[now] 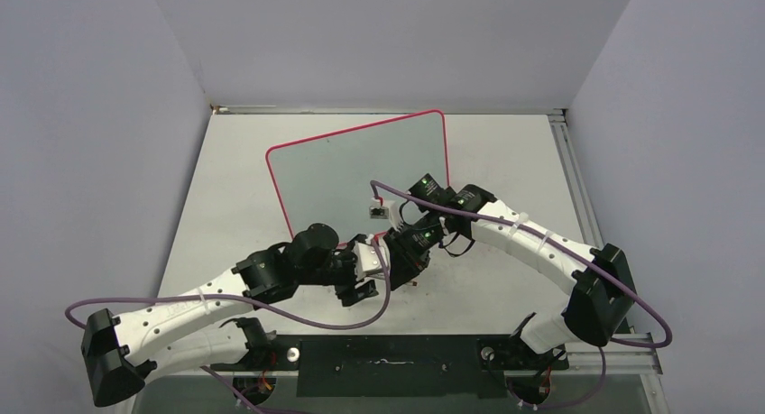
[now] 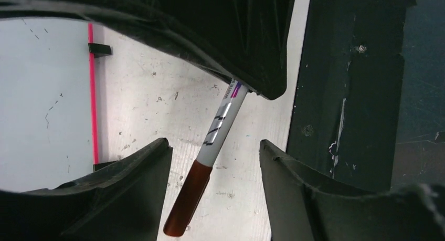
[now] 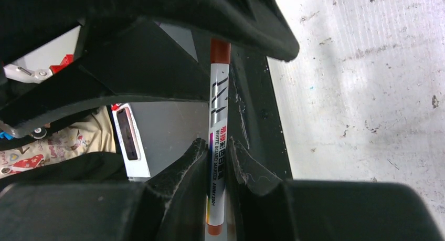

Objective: Write a sentence on the whiteboard
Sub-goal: Open the whiteboard marker at the center of the board.

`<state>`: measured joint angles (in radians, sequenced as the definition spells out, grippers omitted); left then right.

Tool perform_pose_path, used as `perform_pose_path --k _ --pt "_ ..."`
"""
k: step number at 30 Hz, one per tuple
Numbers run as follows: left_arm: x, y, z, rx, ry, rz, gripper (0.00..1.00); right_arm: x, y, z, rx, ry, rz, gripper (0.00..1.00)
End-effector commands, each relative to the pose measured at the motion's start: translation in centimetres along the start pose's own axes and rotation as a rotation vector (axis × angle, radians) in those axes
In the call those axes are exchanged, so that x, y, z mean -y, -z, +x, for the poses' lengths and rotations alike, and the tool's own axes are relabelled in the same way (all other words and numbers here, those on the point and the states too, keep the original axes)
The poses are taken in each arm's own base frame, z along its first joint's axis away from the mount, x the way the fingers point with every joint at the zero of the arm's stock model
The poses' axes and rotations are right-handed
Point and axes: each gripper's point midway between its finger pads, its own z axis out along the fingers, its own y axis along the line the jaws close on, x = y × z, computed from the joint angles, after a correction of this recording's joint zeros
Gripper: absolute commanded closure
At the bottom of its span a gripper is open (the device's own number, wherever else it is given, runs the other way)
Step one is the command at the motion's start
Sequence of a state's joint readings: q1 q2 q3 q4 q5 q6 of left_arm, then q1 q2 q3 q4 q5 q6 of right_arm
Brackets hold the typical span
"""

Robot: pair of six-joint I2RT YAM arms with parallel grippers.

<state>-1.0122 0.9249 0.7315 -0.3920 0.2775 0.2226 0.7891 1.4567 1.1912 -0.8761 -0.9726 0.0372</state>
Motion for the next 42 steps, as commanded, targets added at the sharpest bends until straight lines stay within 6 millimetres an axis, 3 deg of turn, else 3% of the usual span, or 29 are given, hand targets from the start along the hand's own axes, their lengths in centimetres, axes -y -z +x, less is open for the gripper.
perform_pose_path --k 1,3,7,13,15,18,20,22,24,29,35,42 --pt "-0.1 -0.4 -2.4 0.077 -0.050 -0.016 0.49 -1.7 0.8 -1.3 0.043 0.092 -0.035 0.95" --pt "0.1 -0.4 -2.3 0.072 -0.047 -0.013 0.58 -1.4 0.9 -1.4 0.046 0.092 -0.014 0.95" --pt "0.7 -0.3 -2.0 0.063 -0.050 -0.008 0.63 -1.3 1.1 -1.5 0.046 0.093 0.005 0.95" --pt "1.5 0.0 -1.4 0.039 -0.047 -0.001 1.00 -0.9 1.4 -2.0 0.057 0.089 0.024 0.94" --pt "1.6 0.1 -1.4 0.042 -0.046 -0.014 1.00 -0.5 1.6 -2.4 0.069 0.088 0.038 0.85" --pt "1.1 0.1 -1.6 0.071 -0.015 -0.052 1.00 0.9 2.2 -3.3 0.123 0.061 0.068 0.51" --pt "0.7 0.4 -2.0 0.102 0.007 -0.079 1.00 1.8 2.9 -3.9 0.182 0.029 0.077 0.33" --pt "0.2 0.7 -2.3 0.131 0.027 -0.090 1.00 2.7 3.6 -4.7 0.262 0.012 0.078 0.21" --pt "-0.1 0.9 -2.3 0.149 0.053 -0.081 1.00 3.3 4.2 -5.0 0.319 -0.011 0.076 0.15" --pt "-0.5 0.9 -2.3 0.167 0.087 -0.050 1.00 3.5 4.5 -4.8 0.378 -0.047 0.039 0.11" --pt "-0.2 0.6 -2.2 0.155 0.094 -0.011 1.00 1.3 4.1 -5.0 0.460 -0.038 -0.087 0.10" --pt "0.1 0.4 -2.2 0.157 0.108 0.022 1.00 -1.3 2.5 -4.5 0.431 0.003 -0.187 0.26"
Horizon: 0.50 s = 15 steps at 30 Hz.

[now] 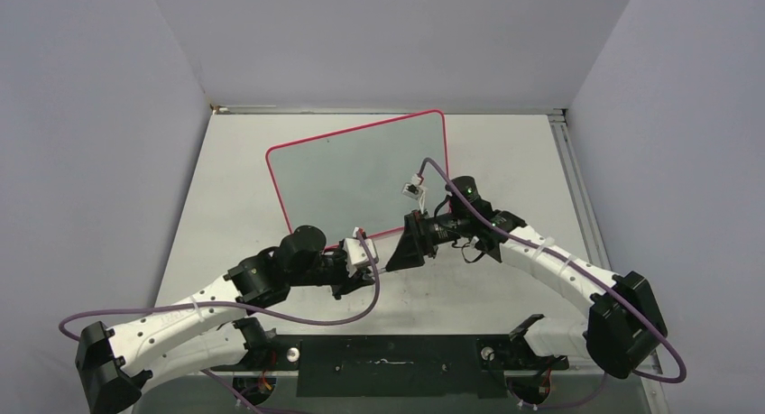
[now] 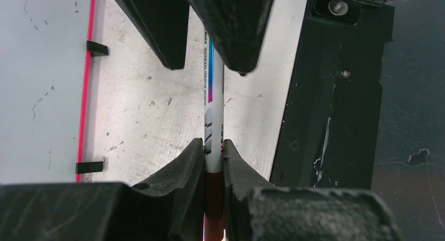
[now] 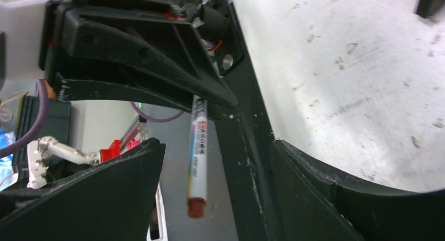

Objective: Write a sentence on the whiteboard
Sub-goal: Open the whiteboard marker at the center of the board.

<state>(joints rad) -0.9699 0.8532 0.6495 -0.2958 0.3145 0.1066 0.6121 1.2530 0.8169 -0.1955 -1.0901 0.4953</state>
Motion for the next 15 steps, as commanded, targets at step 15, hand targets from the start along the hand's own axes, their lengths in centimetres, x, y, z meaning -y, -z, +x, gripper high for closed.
perform_pose_path --k 15 --pt "0.3 -0.1 -2.1 0.061 0.023 0.048 1.00 -4.4 -2.2 0.0 -0.005 0.110 -0.153 0.51"
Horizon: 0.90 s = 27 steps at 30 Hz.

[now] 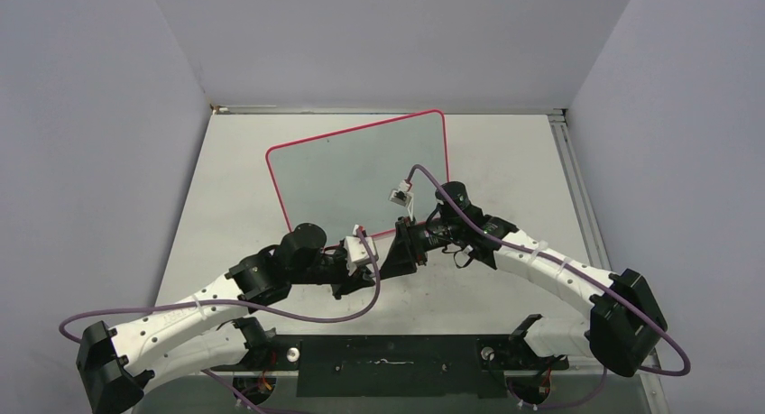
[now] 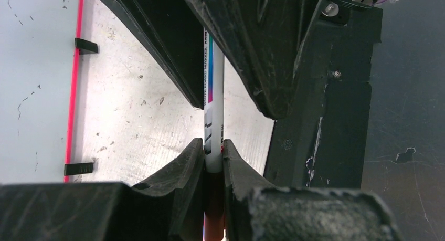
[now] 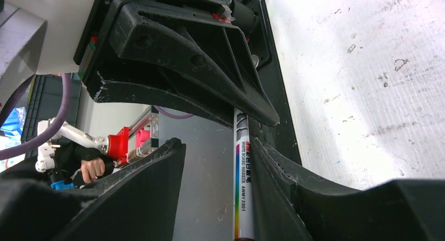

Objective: Write a sentence on the whiteboard
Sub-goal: Open the whiteboard marker at the center of the board.

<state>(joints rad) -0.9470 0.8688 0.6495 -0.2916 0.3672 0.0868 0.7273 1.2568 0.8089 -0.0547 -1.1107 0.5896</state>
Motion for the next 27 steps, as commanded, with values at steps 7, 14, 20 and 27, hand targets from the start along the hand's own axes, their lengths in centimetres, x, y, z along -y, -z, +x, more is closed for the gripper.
perform_pose_path --k 7,14,20,27 --pt "0.2 0.2 -2.3 0.069 -0.008 0.028 1.00 -1.0 -0.4 -0.6 0.027 0.061 -0.045 0.56" --pt "0.1 0.2 -2.3 0.069 0.000 0.031 1.00 -0.9 -0.5 -0.3 0.019 0.059 -0.045 0.66" --pt "-0.1 0.2 -2.5 0.077 0.012 0.022 1.00 -0.6 -0.5 -0.4 0.018 0.066 -0.030 0.93" --pt "-0.4 0.5 -2.4 0.075 0.022 0.005 0.43 -0.6 0.9 -1.1 0.034 0.083 -0.009 0.95"
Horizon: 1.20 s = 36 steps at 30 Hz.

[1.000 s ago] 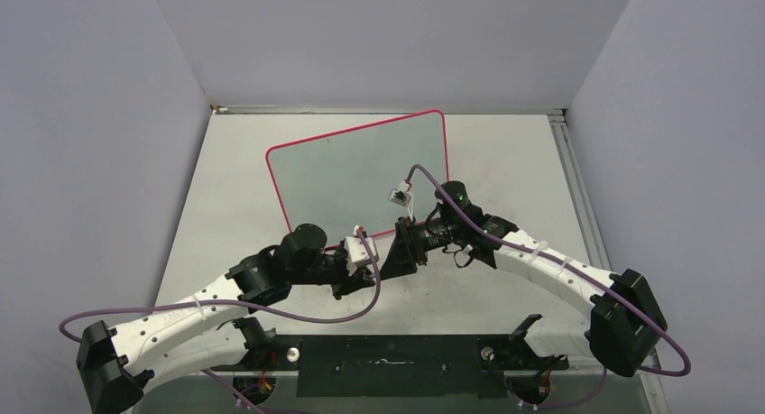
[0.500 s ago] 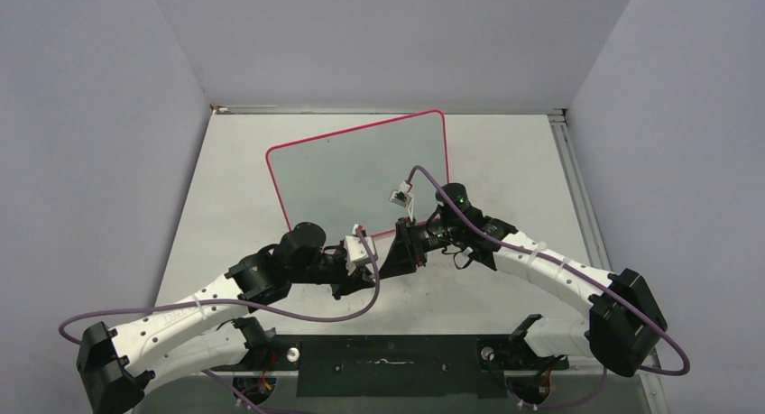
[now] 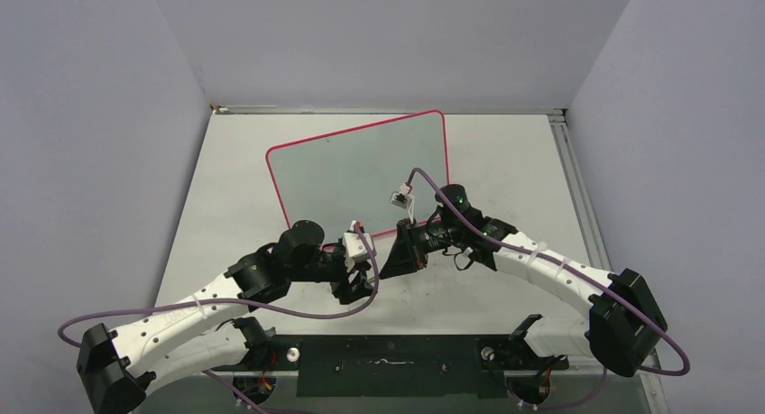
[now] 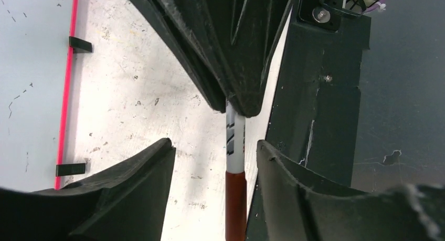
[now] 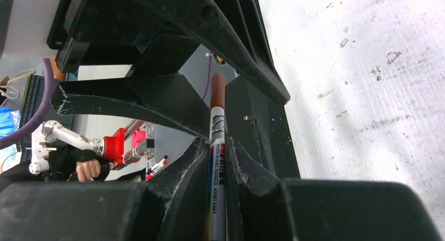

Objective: Write a sentence on the whiteboard
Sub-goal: Open the whiteboard marker at the center of the board.

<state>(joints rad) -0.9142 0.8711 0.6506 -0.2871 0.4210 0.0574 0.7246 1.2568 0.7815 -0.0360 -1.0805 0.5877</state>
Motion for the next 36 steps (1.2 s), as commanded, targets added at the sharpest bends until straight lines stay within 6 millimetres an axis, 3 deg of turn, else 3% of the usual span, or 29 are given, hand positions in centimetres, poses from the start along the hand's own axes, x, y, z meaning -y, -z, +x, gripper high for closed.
perform_pose_path --k 1,12,18,36 --pt "-0.4 0.4 -2.1 0.059 -0.022 -0.023 0.43 -1.7 1.3 -1.5 0.023 0.093 -0.038 0.95" --pt "-0.6 0.3 -1.0 0.012 -0.036 -0.025 0.52 -1.5 2.5 -1.9 0.012 0.104 -0.013 0.95" --pt "-0.4 0.1 -1.2 0.005 -0.041 -0.005 0.99 -1.6 2.6 -1.7 0.011 0.119 -0.010 0.95" --pt "-1.3 0.7 -0.6 -0.002 -0.057 -0.070 1.00 -1.8 8.1 -4.0 0.075 0.219 0.095 0.95"
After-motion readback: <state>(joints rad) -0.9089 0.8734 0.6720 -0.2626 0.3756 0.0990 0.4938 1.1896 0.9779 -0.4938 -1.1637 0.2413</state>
